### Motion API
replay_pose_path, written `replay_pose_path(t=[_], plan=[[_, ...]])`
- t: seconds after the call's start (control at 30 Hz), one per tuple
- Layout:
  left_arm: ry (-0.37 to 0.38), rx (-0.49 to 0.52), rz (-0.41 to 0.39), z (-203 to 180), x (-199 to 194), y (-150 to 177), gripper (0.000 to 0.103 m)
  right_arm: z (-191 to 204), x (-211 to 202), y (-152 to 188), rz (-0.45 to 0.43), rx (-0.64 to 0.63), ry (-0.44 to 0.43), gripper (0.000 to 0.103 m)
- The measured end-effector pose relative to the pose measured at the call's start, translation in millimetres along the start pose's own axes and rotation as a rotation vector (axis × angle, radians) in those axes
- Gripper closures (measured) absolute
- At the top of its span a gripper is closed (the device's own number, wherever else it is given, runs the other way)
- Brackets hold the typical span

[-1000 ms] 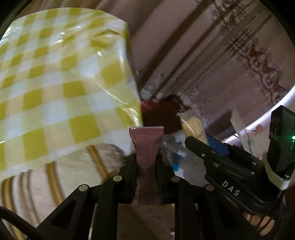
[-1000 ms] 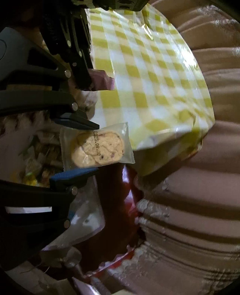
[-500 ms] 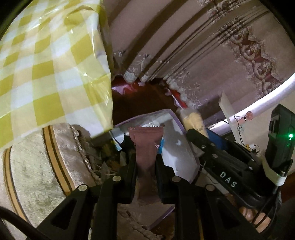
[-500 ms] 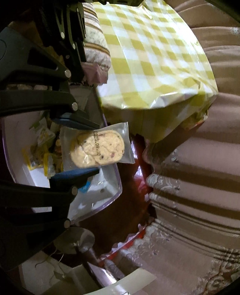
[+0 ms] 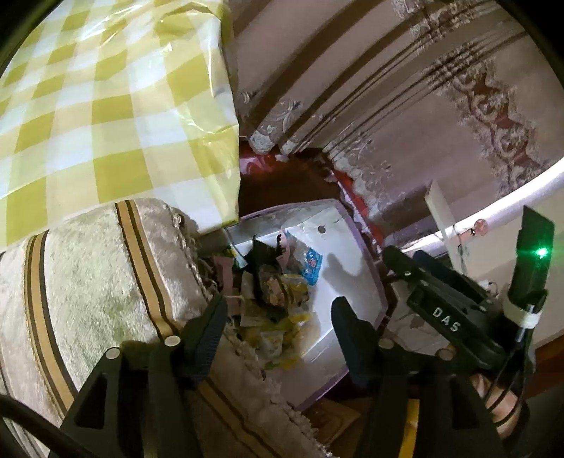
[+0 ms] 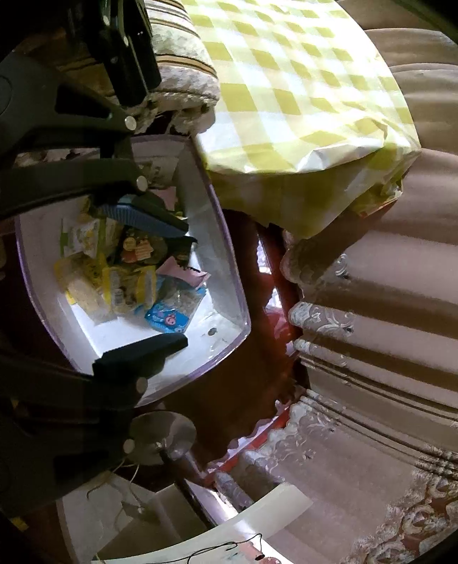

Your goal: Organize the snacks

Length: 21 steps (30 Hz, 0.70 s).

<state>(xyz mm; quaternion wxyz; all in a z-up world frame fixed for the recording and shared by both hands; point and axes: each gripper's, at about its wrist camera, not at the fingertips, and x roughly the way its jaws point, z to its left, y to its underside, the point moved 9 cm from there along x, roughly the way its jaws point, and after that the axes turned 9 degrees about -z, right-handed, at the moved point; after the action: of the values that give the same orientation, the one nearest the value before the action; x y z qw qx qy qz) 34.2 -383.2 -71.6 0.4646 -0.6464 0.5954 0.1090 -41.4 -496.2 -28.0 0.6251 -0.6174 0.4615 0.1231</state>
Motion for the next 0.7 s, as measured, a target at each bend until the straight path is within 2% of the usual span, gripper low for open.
replay_pose_path(t=[0.17,0.7], plan=[[-0.059,0.064,0.049,-3.0,7.4,8.9,0.033,-5.5,-9.4,5.9,0.006,-0.004,0.022,0.042],[-0.091,0.07,0.07,-0.3,10.3,14.5,0.03,-12.0,-11.2,8.7,0.013,0.003,0.031,0.041]])
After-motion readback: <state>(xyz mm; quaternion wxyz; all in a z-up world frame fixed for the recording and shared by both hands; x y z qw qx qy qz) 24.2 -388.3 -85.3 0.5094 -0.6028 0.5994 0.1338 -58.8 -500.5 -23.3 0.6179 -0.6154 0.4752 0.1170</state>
